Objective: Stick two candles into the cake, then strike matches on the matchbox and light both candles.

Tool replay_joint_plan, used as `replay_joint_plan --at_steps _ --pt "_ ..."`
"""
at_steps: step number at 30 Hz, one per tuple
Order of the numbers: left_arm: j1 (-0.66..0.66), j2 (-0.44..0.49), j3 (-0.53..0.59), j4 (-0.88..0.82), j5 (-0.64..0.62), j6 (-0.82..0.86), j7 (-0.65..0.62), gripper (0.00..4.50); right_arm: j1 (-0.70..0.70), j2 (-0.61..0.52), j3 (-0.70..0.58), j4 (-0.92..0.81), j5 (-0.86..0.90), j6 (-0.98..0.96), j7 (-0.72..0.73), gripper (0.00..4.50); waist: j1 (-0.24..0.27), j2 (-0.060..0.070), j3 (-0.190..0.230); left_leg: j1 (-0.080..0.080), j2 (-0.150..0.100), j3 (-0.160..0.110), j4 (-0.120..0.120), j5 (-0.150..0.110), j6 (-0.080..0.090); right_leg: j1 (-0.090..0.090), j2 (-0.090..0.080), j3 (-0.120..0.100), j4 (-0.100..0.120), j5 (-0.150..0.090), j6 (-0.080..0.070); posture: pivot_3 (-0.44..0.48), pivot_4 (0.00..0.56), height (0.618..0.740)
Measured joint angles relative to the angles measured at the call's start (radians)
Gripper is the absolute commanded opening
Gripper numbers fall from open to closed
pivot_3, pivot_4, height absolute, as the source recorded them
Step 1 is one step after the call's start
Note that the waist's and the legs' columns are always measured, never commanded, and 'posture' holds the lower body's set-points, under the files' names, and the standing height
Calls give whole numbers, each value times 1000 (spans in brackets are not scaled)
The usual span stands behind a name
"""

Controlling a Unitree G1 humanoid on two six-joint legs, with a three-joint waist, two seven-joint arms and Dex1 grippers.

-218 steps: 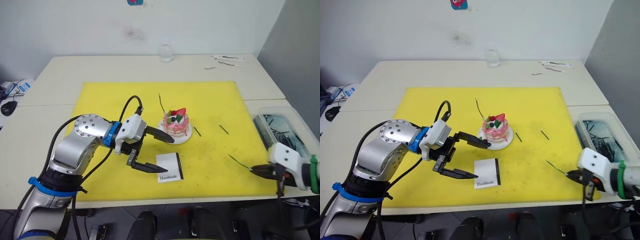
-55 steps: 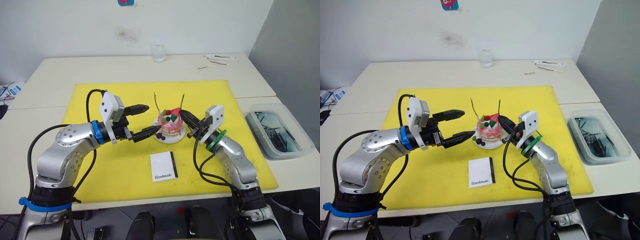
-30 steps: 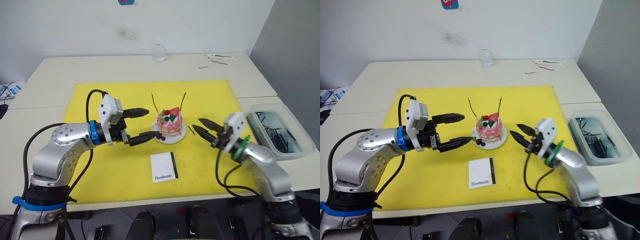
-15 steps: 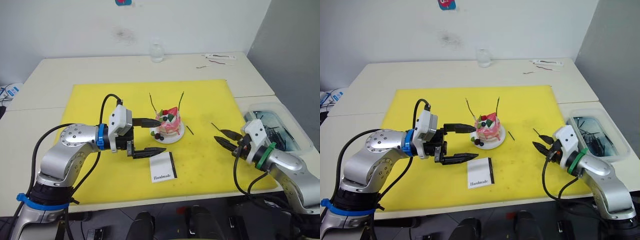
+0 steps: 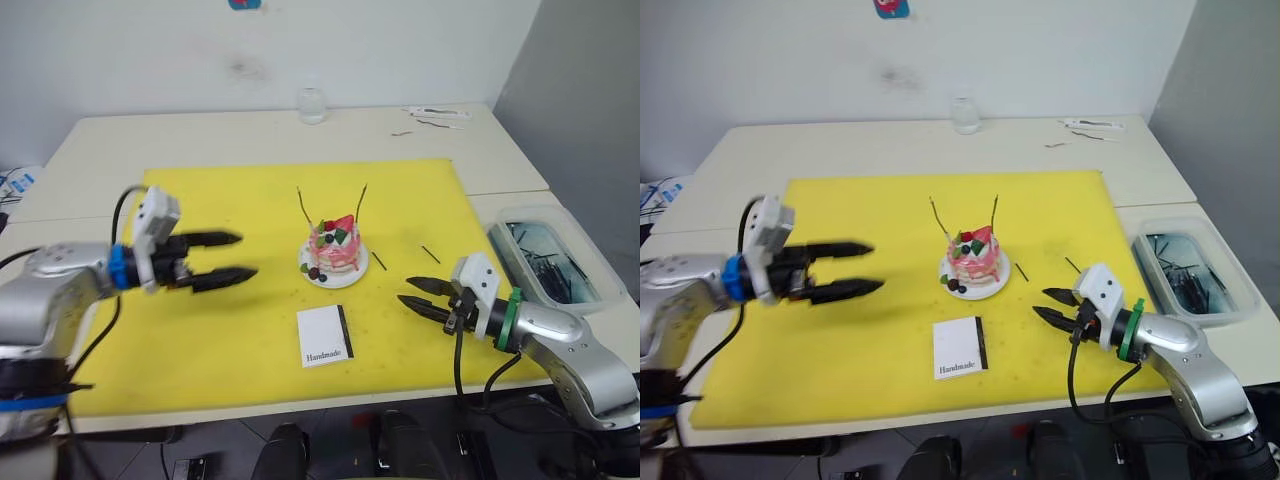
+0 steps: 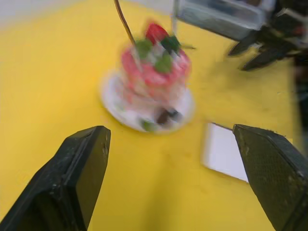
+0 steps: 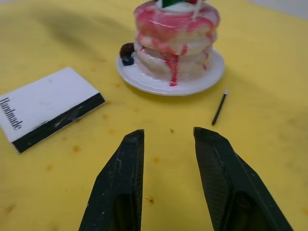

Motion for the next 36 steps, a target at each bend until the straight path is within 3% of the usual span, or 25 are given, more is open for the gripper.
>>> replay_joint_plan --at_steps 5,10,21,36 --pt "7 -15 -31 -52 -178 425 106 4500 -48 -11 64 18 -20 -35 68 1657 13 -5 4 0 0 -4 0 0 0 0 0 -4 2 0 0 0 150 740" --pt "-48 -157 -39 11 -298 694 259 4500 -84 -14 106 30 -20 -34 120 18 11 -6 4 0 -1 -4 1 0 0 2 0 -3 1 1 2 0 150 740" --pt "-74 -291 -28 154 -492 720 556 4500 -100 -24 231 71 -129 -21 132 18 14 -6 4 1 -3 -4 1 1 -3 2 -4 -2 2 1 2 0 150 740" --pt "-93 -349 -18 219 -607 720 725 4500 -216 111 330 196 -217 -50 142 18 17 -5 2 3 -5 -4 1 3 -7 4 -5 -2 2 3 4 0 150 740"
